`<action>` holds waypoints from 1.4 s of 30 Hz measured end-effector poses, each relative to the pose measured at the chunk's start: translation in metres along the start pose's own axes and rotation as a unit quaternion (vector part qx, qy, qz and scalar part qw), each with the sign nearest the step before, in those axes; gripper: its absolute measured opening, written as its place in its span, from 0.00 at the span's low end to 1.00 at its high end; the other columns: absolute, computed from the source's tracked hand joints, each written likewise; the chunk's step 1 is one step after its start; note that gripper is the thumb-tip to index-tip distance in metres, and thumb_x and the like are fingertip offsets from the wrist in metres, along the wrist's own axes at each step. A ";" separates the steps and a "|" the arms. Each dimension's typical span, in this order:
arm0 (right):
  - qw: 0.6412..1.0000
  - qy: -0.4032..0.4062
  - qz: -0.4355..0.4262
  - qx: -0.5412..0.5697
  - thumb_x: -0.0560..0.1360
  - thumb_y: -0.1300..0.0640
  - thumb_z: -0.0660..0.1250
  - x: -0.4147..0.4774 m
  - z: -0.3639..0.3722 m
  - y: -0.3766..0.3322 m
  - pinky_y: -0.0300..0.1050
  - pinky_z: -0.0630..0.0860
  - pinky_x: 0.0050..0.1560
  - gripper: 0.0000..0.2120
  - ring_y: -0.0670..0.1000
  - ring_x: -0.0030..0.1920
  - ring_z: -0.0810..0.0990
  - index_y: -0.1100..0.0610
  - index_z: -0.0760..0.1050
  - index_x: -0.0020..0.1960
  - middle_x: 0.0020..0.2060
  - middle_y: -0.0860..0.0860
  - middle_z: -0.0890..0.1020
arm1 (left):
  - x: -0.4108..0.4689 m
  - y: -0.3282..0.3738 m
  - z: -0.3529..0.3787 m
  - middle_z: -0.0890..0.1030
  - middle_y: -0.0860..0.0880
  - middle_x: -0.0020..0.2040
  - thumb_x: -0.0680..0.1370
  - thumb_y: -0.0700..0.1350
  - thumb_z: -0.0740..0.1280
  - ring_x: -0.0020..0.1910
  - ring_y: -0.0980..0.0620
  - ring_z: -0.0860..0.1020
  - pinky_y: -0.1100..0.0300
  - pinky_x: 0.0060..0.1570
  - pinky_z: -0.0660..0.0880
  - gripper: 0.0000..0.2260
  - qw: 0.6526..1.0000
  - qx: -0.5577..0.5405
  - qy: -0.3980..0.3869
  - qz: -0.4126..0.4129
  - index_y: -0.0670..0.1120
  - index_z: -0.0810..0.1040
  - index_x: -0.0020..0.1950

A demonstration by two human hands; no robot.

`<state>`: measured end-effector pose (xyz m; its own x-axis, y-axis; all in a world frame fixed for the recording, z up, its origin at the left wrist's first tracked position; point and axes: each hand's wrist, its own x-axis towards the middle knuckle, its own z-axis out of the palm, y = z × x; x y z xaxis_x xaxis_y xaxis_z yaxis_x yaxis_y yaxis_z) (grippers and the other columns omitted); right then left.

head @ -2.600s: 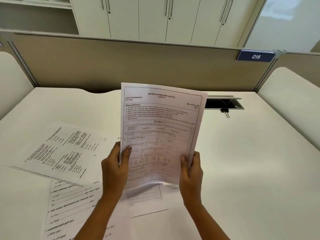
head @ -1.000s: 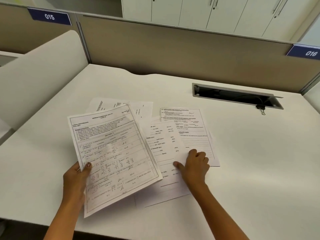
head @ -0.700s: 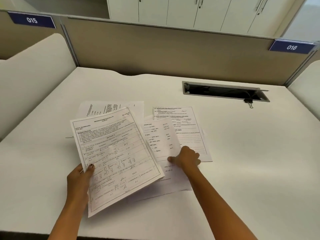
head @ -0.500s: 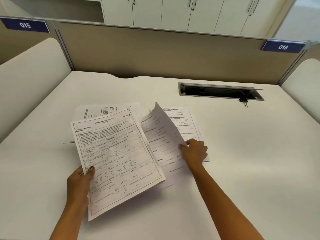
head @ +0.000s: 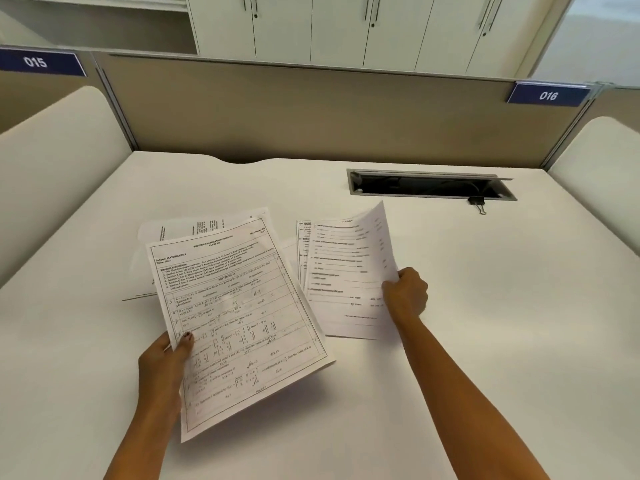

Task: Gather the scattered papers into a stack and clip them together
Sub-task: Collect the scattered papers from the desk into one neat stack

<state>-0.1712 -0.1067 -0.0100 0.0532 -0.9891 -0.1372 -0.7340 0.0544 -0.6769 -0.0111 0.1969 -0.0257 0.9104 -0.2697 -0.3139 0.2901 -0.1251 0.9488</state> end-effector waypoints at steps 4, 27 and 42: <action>0.989 0.096 -0.041 0.104 0.75 0.64 0.65 -0.011 -0.015 0.001 0.51 0.76 0.49 0.12 0.61 0.50 0.80 0.60 0.70 0.57 0.54 0.59 0.81 | 0.003 0.000 -0.002 0.80 0.43 0.55 0.78 0.39 0.64 0.52 0.42 0.78 0.47 0.55 0.74 0.12 1.000 -0.012 0.004 0.000 0.45 0.76 0.62; 0.937 -0.153 -0.158 0.271 0.80 0.58 0.59 -0.075 -0.029 0.002 0.37 0.75 0.34 0.11 0.50 0.36 0.80 0.63 0.76 0.46 0.38 0.55 0.83 | -0.015 0.017 0.075 0.82 0.48 0.57 0.79 0.43 0.61 0.53 0.49 0.81 0.54 0.45 0.78 0.13 0.981 -0.119 -0.149 0.043 0.52 0.73 0.63; 0.890 -0.014 -0.254 0.379 0.80 0.56 0.58 -0.096 -0.034 -0.020 0.32 0.78 0.35 0.05 0.38 0.42 0.80 0.45 0.65 0.49 0.41 0.38 0.77 | -0.028 0.066 0.113 0.77 0.44 0.59 0.80 0.38 0.60 0.54 0.52 0.78 0.59 0.47 0.79 0.20 0.942 -0.118 -0.126 0.289 0.56 0.58 0.66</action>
<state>-0.1848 -0.0169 0.0410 0.2729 -0.9089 0.3154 0.0559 -0.3123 -0.9483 -0.0508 0.0881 0.0415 0.8464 -0.4491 0.2862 -0.1466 0.3201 0.9360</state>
